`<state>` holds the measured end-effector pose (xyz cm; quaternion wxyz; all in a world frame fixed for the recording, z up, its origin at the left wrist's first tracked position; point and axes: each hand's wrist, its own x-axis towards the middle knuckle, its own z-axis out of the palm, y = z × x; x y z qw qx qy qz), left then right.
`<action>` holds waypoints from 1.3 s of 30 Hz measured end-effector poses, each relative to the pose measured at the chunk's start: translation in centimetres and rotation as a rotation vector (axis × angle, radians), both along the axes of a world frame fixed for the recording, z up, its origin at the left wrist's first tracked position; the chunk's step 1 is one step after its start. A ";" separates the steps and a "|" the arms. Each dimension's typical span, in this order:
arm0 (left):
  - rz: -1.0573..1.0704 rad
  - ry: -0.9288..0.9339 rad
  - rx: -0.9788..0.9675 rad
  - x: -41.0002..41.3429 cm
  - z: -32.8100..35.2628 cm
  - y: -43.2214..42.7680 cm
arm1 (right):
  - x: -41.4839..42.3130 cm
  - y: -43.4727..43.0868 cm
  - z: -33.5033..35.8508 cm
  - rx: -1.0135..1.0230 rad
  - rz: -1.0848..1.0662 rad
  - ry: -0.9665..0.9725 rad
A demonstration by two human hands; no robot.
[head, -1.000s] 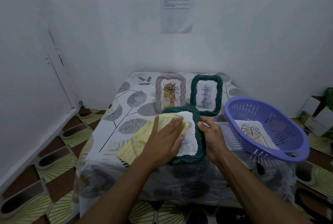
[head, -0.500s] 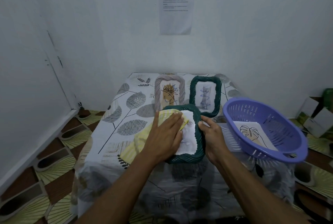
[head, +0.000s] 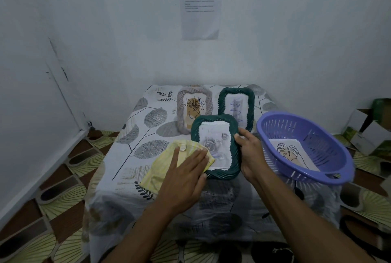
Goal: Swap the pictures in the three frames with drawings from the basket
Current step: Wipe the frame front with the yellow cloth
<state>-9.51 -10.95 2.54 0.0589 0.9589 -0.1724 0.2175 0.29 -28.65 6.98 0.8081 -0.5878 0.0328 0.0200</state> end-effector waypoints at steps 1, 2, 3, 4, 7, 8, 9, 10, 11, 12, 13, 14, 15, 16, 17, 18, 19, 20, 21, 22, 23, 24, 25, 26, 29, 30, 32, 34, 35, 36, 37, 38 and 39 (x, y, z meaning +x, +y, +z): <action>-0.026 0.007 0.000 0.0 0.1 -0.3 | -0.1 0.2 0.2 -0.007 0.015 -0.004; -0.063 0.021 -0.002 -0.1 0.1 -0.9 | -0.2 0.3 0.2 -0.013 0.029 -0.005; -0.097 0.030 -0.004 -0.2 0.2 -1.5 | -0.4 0.4 0.3 -0.023 0.039 -0.003; -0.115 0.027 -0.004 -0.2 0.3 -2.0 | -0.5 0.5 0.2 -0.027 0.042 0.001; -0.033 -0.011 -0.014 0.2 0.4 -1.5 | -0.6 0.1 0.0 0.000 0.028 0.019; 0.013 -0.018 -0.025 0.4 0.4 -1.0 | -0.6 0.0 0.0 0.004 0.023 0.019; 0.046 -0.018 -0.031 0.5 0.3 -0.5 | -0.7 -0.1 0.0 0.000 0.020 0.019; 0.055 -0.008 -0.027 0.5 0.3 -0.4 | -0.7 -0.1 0.1 -0.005 0.019 0.021; 0.036 0.006 -0.016 0.3 0.3 -0.8 | -0.8 0.0 0.1 -0.011 0.019 0.028; -0.005 0.020 -0.003 0.0 0.3 -1.4 | -0.7 0.1 0.0 -0.014 0.020 0.035; -0.051 0.030 0.008 -0.2 0.3 -2.1 | -0.7 0.2 0.0 -0.018 0.023 0.040; -0.083 0.034 0.014 -0.4 0.3 -2.6 | -0.7 0.2 -0.1 -0.020 0.023 0.045; -0.083 0.029 0.014 -0.3 0.3 -2.8 | -0.7 0.2 -0.1 -0.012 0.020 0.049; -0.051 0.016 0.009 -0.2 0.3 -2.5 | -0.8 0.1 -0.1 0.002 0.014 0.050; 0.000 0.005 -0.001 0.0 0.4 -2.0 | -0.7 0.0 -0.1 0.010 0.007 0.049; 0.044 -0.005 -0.009 0.2 0.4 -1.4 | -0.7 -0.2 -0.1 0.010 0.000 0.046; 0.062 -0.006 -0.010 0.3 0.4 -0.8 | -0.7 -0.3 0.0 0.003 -0.006 0.043; 0.058 0.000 -0.007 0.2 0.3 -0.3 | -0.6 -0.5 0.0 -0.003 -0.010 0.043; 0.045 0.007 0.001 0.1 0.2 0.1 | -0.6 -0.5 0.0 -0.006 -0.012 0.043; 0.031 0.009 0.013 -0.1 0.1 0.4 | -0.5 -0.5 0.0 -0.006 -0.012 0.045; 0.015 0.010 0.025 -0.3 0.1 0.6 | -0.5 -0.5 0.0 -0.009 -0.015 0.048; -0.006 0.008 0.035 -0.5 0.0 0.7 | -0.6 -0.5 0.0 -0.012 -0.019 0.051; -0.031 0.006 0.043 -0.8 -0.2 0.8 | -0.6 -0.5 0.0 -0.015 -0.024 0.052; -0.051 0.009 0.049 -1.0 -0.4 0.8 | -0.6 -0.4 0.0 -0.011 -0.025 0.051; -0.018 -0.001 0.041 -0.7 -0.4 0.7 | -0.7 0.0 0.0 0.007 -0.007 0.047; 0.022 -0.010 0.022 -0.4 -0.1 0.7 | -0.8 0.1 0.1 0.014 0.002 0.048; 0.078 -0.010 -0.034 0.3 0.6 0.7 | -0.9 0.4 0.2 0.021 0.012 0.044; 0.041 0.005 -0.046 0.2 0.8 0.3 | -0.8 0.3 0.3 0.019 0.001 0.048; -0.007 0.011 -0.031 -0.1 0.5 0.1 | -0.7 0.2 0.2 0.014 -0.011 0.055; -0.054 0.019 -0.016 -0.6 0.0 -0.3 | -0.6 0.0 0.1 0.004 -0.021 0.059; -0.082 0.030 -0.007 -1.1 -0.4 -0.5 | -0.5 -0.2 0.0 -0.010 -0.025 0.062; -0.087 0.033 -0.002 -1.3 -0.7 -0.4 | -0.5 -0.3 -0.2 -0.017 -0.023 0.063; -0.070 0.025 -0.001 -1.2 -0.8 -0.3 | -0.6 -0.3 -0.3 -0.017 -0.016 0.064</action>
